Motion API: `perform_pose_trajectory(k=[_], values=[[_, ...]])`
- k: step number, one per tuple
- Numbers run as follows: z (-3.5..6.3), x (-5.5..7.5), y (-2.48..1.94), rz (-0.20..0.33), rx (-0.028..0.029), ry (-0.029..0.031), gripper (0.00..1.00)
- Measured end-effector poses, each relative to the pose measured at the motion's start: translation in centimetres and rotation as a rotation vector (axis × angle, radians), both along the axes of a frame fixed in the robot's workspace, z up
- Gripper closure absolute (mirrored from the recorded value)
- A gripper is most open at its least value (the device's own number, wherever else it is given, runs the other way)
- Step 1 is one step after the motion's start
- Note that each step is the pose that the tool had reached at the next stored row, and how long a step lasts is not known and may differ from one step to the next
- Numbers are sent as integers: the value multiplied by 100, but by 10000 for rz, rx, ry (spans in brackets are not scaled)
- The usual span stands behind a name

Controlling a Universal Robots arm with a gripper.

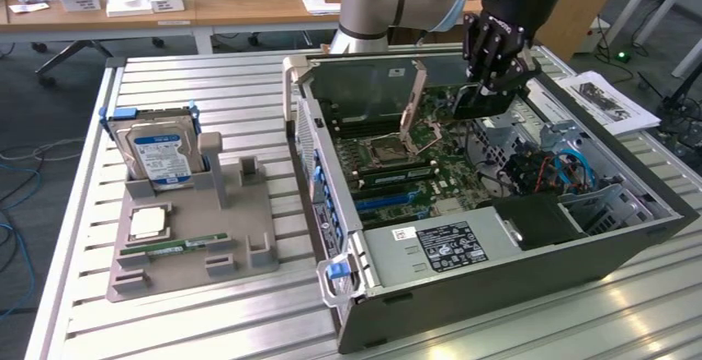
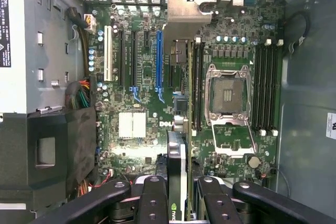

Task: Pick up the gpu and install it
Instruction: 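Insert the gpu into the slot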

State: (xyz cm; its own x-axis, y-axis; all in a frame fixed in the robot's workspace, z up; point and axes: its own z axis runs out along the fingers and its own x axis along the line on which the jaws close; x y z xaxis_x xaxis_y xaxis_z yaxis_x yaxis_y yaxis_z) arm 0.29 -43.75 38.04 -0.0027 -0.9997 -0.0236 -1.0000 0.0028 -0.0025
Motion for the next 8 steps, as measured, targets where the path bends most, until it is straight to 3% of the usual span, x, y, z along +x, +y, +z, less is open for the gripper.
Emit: perform_pose_trajectory(k=[8], values=[[-1, -14, 0, 0, 1, -1, 73]])
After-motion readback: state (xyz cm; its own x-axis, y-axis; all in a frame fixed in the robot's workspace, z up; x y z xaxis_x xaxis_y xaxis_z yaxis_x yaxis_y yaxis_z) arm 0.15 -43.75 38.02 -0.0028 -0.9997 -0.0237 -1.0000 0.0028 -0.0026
